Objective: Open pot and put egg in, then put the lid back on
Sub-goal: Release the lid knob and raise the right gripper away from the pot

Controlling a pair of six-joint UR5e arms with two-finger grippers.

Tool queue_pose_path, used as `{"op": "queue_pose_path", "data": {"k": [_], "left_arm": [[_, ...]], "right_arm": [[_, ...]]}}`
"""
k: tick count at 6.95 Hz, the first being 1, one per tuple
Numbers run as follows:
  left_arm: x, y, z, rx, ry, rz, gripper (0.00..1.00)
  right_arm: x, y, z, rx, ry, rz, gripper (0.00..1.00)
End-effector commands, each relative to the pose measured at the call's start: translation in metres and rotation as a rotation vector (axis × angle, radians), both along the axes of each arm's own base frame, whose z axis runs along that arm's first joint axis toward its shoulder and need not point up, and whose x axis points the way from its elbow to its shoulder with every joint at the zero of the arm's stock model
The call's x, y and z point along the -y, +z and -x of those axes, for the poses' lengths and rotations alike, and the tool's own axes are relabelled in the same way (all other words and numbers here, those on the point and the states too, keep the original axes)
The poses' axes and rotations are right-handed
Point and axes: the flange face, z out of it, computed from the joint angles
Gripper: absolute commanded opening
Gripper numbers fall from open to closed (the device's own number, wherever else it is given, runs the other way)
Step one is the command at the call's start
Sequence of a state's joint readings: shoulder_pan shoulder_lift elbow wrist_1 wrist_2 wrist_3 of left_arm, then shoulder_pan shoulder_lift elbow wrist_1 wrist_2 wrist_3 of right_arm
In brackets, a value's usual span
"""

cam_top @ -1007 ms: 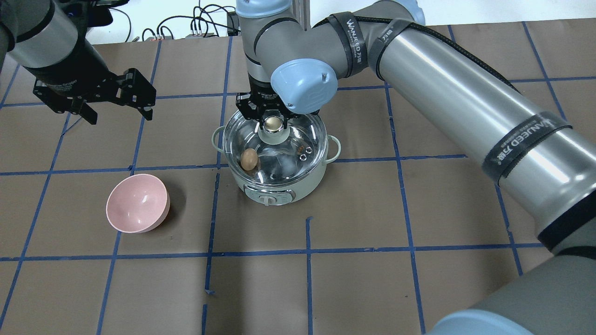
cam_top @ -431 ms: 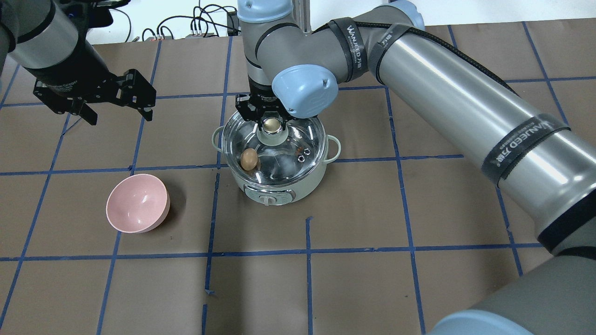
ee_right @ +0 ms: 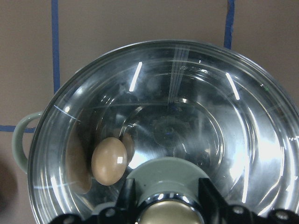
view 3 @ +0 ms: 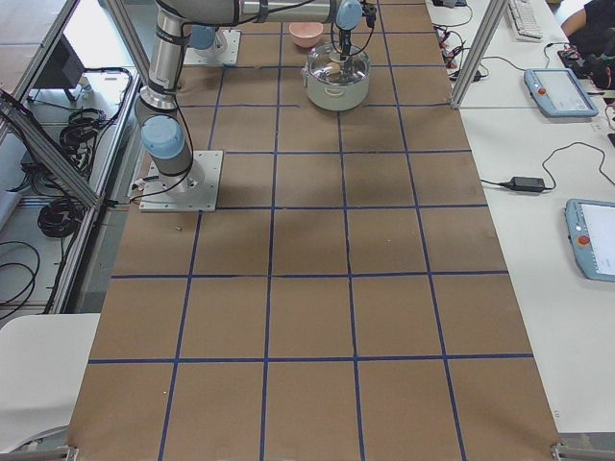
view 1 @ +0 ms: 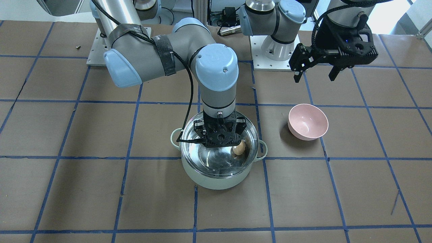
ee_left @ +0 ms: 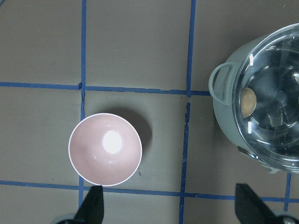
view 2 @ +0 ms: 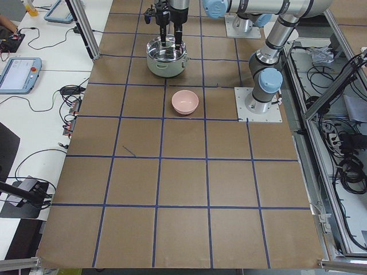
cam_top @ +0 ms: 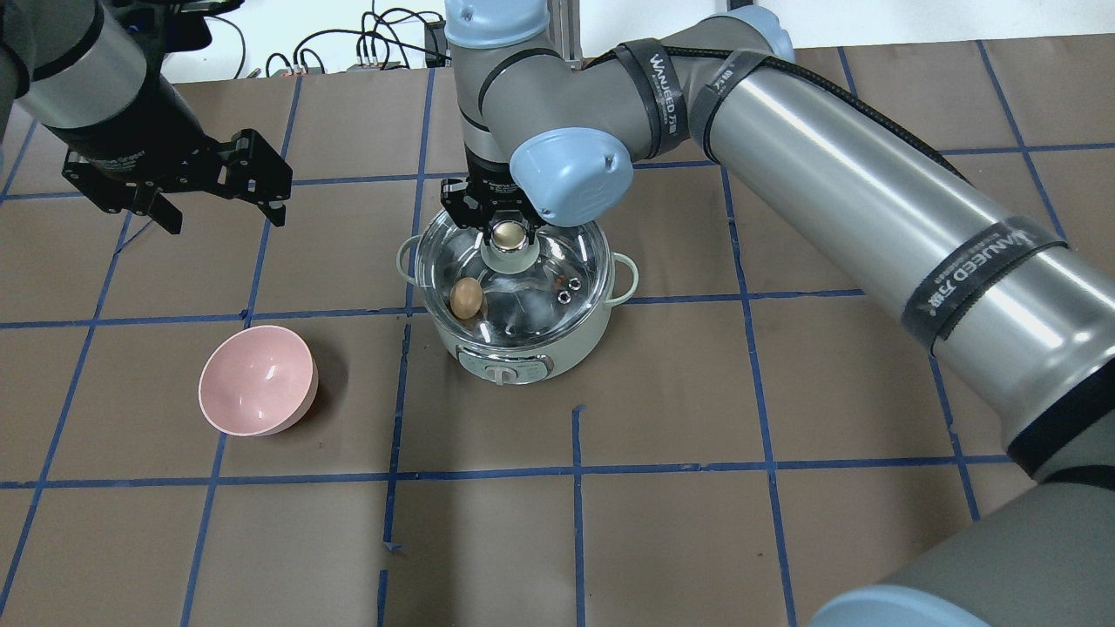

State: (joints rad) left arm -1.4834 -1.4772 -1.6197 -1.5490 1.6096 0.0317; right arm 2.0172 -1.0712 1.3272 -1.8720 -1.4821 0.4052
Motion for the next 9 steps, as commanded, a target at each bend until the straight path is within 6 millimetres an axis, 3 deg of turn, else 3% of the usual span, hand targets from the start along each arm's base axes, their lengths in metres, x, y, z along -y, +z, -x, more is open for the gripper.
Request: {"op": "queue_pose_path", "data": {"k": [1,2,3,7,8,9], "left_arm": [[0.000,0.001,0.000,0.000,0.001,0.001,1.00],[0.000,0.001,0.000,0.000,-0.001,0.001,1.00],[0.000,0.001,0.000,0.001,0.001,0.001,1.00],[0.000,0.001,-0.002,0.001,0.003,0.002,1.00],[0.000,0.001,-0.002,0.001,0.003,0.002,1.00],[0.001,0.002,-0.002,0.000,0.004,0.006,1.00]], "right_arm": [[0.000,-0.004,0.000,-0.001,-0.001,-0.004,0.52],[-0.001,-0.003,0.000,-0.001,-0.010,-0.003,0.62],[0.000,-0.005,0.000,0.002,-0.013,-0.001,0.79],[-0.004,-0.012,0.000,0.005,-0.023,0.001,0.82],[-0.003,0.000,0.001,0.016,-0.030,0.017,0.83],[-0.009,0.048,0.012,0.045,-0.039,0.081,0.94]]}}
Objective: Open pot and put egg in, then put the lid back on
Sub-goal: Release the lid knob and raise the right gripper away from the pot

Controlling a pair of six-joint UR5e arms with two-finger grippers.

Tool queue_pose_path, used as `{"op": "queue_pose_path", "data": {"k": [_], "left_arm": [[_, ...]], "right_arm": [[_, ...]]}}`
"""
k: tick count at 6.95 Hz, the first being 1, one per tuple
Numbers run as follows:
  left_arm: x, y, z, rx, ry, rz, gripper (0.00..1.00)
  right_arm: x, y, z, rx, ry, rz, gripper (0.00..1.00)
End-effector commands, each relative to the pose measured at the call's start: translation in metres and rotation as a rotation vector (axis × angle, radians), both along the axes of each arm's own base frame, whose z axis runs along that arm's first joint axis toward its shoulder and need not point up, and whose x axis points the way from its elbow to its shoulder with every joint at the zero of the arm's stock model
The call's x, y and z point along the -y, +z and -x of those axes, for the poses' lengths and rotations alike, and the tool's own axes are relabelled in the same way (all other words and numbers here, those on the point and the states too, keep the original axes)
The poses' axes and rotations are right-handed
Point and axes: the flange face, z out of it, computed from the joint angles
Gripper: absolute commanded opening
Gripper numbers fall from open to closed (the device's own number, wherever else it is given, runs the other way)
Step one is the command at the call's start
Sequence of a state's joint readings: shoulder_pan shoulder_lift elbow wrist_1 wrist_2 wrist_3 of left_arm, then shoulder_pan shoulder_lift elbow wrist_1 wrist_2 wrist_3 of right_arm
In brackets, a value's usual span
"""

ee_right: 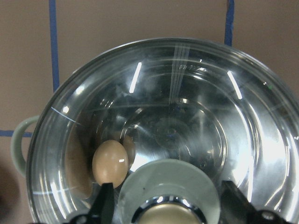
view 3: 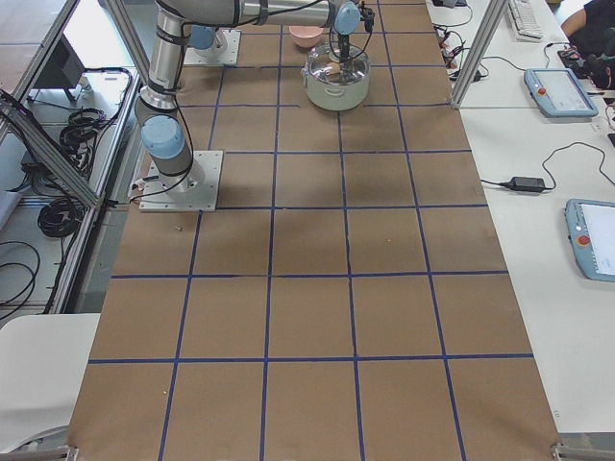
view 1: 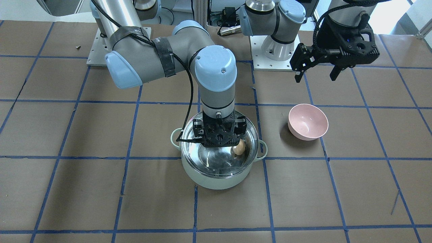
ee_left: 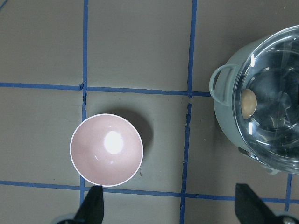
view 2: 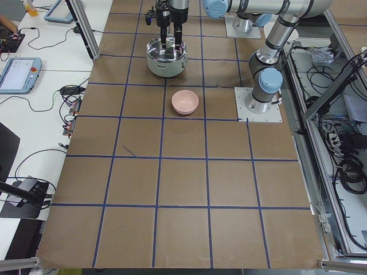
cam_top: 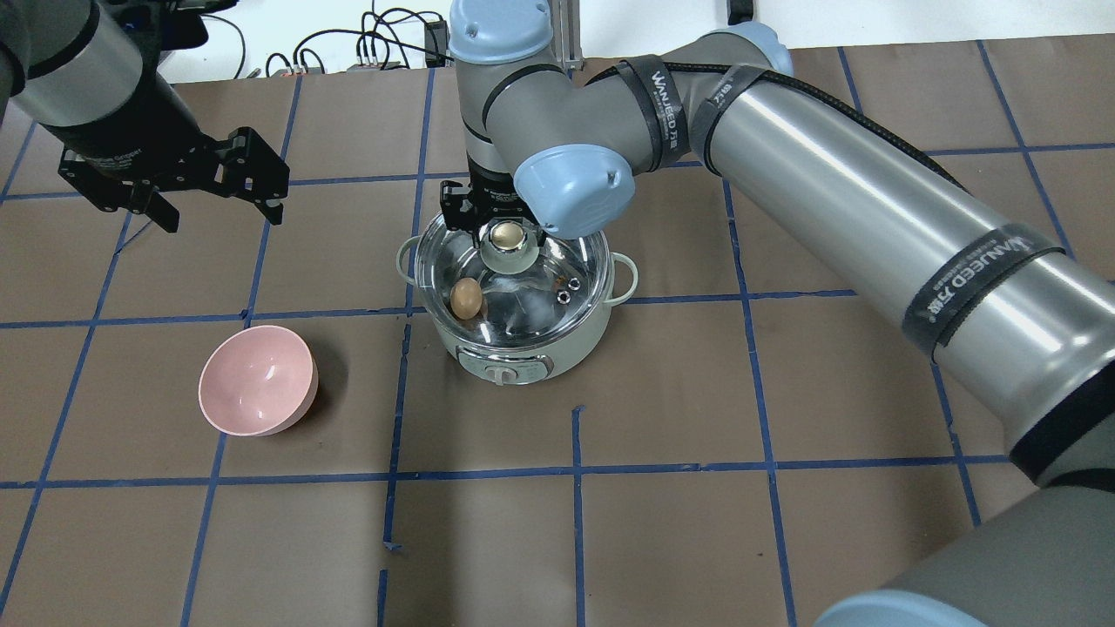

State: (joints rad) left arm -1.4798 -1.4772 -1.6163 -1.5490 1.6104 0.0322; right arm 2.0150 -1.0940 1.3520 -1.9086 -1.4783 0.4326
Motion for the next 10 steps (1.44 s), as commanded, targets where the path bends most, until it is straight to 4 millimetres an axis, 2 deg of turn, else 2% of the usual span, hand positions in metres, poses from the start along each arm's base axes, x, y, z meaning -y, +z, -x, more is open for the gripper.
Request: {"op": "queue_pose_path", "data": {"k": [1,3,5,6,7,10], "left_arm": [[0.000,0.001,0.000,-0.001,-0.001,0.002,1.00],[0.000,0.001,0.000,-0.001,-0.001,0.002,1.00],[0.000,0.001,0.000,-0.001,-0.001,0.002,1.00],[0.000,0.001,0.000,-0.001,0.001,0.002,1.00],[0.000,0.001,0.000,-0.001,-0.001,0.002,1.00],[0.001,-0.001,0.000,-0.003,-0.001,-0.001,1.00]], "right_arm": [[-0.015,0.084,0.038,0.024,-0.041,0.063,0.99],[-0.032,0.148,0.133,-0.019,-0.155,0.000,1.00],[-0.046,0.176,0.225,-0.113,-0.212,-0.085,1.00],[-0.046,0.177,0.250,-0.126,-0.189,-0.091,1.00],[-0.047,0.174,0.254,-0.125,-0.177,-0.086,1.00],[-0.043,0.163,0.249,-0.112,-0.175,-0.035,1.00]]}}
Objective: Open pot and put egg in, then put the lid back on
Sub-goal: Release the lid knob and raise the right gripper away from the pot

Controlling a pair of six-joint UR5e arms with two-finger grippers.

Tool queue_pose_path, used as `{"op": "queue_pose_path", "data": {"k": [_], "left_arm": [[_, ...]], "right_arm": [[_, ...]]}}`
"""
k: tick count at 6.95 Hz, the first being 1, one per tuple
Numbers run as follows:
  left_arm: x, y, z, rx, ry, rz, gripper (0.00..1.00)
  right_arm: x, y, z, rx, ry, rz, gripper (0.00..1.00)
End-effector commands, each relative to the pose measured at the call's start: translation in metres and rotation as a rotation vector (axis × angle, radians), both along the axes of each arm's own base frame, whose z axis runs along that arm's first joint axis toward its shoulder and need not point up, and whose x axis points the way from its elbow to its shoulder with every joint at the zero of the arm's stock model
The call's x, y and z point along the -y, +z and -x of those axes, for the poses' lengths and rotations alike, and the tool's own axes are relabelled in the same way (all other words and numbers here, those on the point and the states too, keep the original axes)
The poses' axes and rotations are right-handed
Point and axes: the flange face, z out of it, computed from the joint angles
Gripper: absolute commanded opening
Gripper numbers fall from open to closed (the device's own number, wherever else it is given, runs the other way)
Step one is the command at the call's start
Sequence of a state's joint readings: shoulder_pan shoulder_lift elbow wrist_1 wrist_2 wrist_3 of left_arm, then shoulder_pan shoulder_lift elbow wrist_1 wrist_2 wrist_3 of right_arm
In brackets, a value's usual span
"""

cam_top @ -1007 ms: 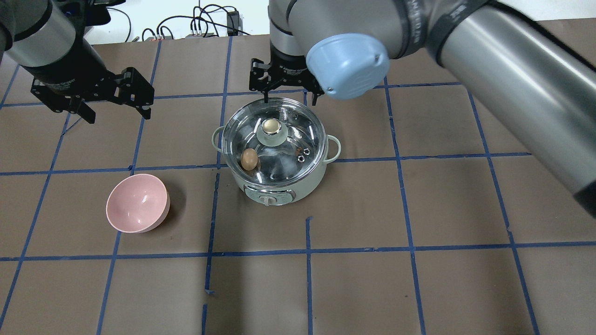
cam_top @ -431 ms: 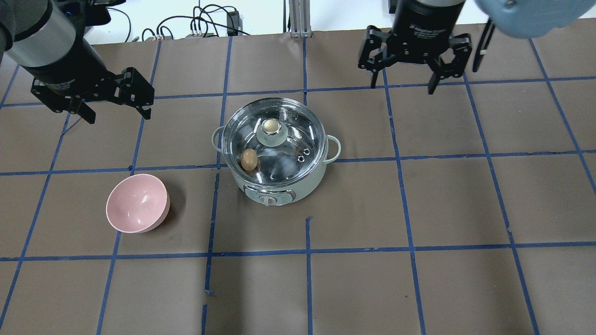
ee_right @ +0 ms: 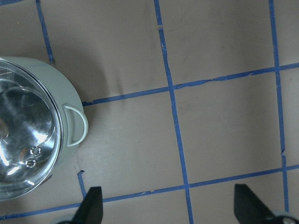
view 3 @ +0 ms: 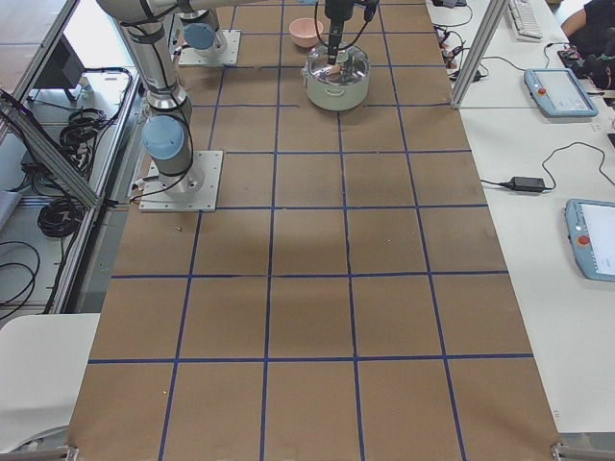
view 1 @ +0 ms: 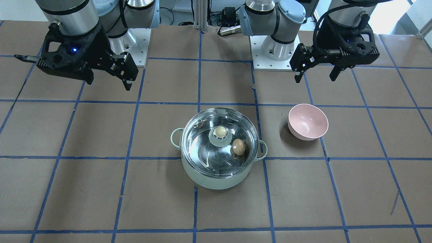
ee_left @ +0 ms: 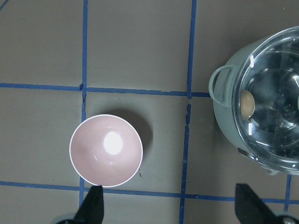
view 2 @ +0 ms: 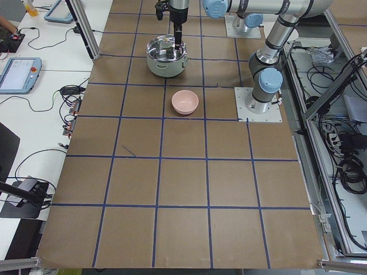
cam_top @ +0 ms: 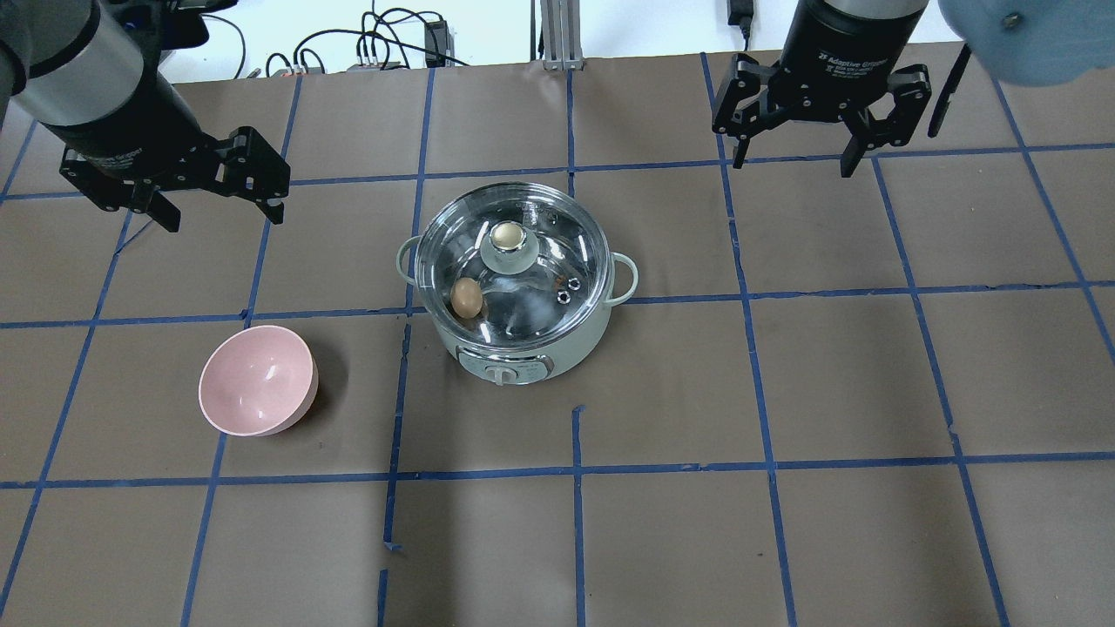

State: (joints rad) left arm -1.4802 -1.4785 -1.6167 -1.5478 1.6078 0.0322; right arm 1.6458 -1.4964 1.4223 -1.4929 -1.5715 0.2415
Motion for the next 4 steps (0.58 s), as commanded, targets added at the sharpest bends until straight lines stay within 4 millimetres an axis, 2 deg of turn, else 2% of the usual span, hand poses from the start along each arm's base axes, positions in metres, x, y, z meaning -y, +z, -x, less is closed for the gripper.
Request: {"op": "queue_pose_path", "data": {"k": [1,4], "left_arm": [[0.0001,-0.0002,0.0002,-0.002,0.001,0.000,1.00],[0.0001,-0.0002,0.0003,-0.003,0.001,0.000,1.00]], "right_arm": [[0.0008,-0.0032,-0.0015,0.006,0.008,0.011,1.00],[0.0028,-0.0063,-0.0029,0.010,0.007,0.006,1.00]]}}
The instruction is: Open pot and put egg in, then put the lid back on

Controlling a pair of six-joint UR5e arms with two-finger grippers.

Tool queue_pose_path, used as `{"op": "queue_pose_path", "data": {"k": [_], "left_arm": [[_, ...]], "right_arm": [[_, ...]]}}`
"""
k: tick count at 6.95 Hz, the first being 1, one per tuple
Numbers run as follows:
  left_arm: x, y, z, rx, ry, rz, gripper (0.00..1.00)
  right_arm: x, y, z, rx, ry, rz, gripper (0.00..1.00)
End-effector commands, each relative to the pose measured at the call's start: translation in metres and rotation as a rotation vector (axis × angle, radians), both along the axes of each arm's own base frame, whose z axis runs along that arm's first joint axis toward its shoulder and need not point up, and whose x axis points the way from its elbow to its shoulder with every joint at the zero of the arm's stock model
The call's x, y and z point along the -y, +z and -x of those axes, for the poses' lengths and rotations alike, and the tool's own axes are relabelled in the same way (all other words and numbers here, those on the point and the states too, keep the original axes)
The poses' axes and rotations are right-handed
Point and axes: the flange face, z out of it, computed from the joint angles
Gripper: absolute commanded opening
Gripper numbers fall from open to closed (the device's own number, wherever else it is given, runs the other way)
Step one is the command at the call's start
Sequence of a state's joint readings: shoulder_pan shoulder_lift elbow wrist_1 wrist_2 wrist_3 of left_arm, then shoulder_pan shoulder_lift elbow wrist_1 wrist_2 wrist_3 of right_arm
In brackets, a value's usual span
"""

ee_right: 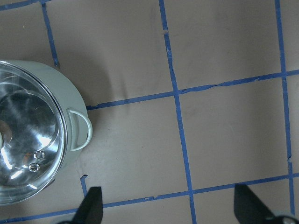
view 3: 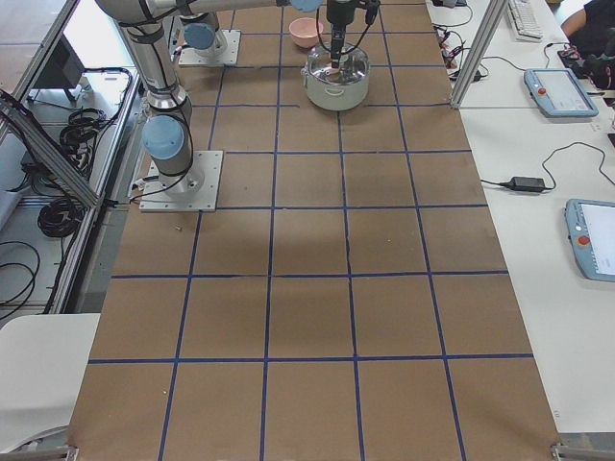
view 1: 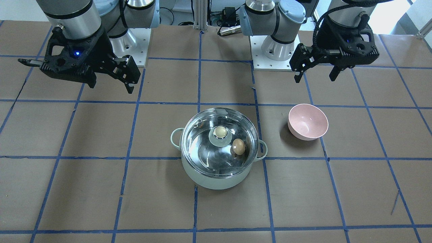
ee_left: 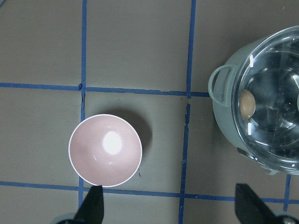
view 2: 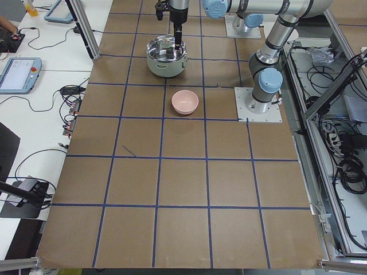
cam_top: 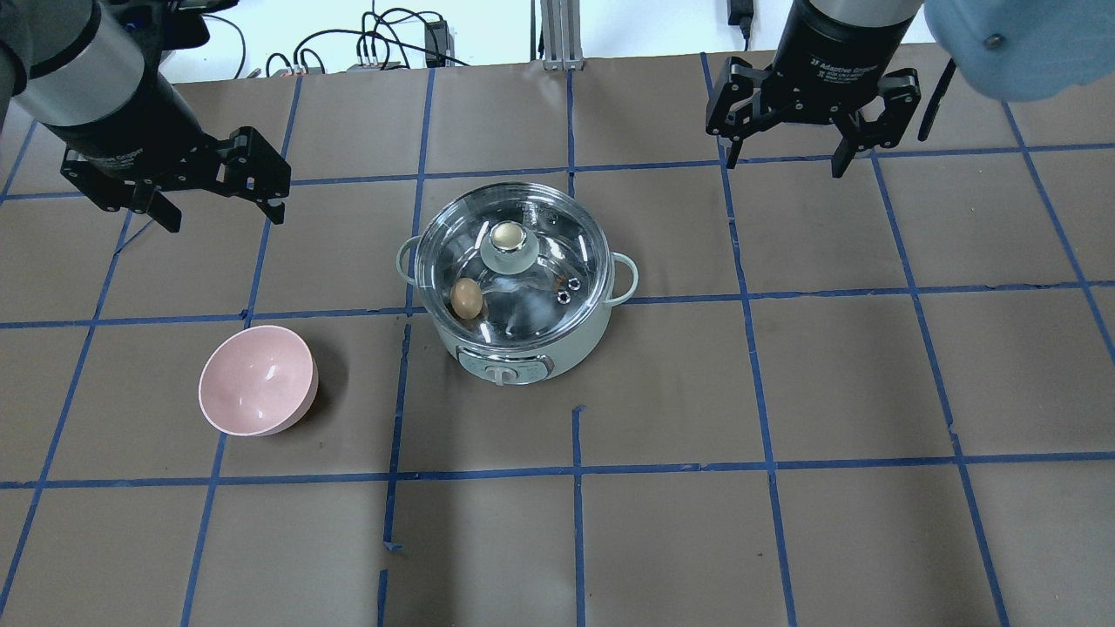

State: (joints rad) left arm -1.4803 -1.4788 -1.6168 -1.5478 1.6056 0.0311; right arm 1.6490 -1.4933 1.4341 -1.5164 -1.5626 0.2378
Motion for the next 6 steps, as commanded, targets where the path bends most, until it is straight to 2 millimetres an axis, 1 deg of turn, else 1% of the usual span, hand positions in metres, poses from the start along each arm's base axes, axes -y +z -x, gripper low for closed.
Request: {"op": "queue_pose_path", "data": {"k": [1,6], "left_arm": [[0.0000,0.0000,0.0001,-0.001,0.000,0.000,1.00],[0.0001,0.0000,-0.0008,0.000,0.002,0.000,1.00]], "right_arm": [[0.0008,-0.0012,-0.0002,0.001,0.000,-0.002,1.00],[0.0040,-0.0004,-0.0014,0.004,-0.003,0.019,1.00]]}}
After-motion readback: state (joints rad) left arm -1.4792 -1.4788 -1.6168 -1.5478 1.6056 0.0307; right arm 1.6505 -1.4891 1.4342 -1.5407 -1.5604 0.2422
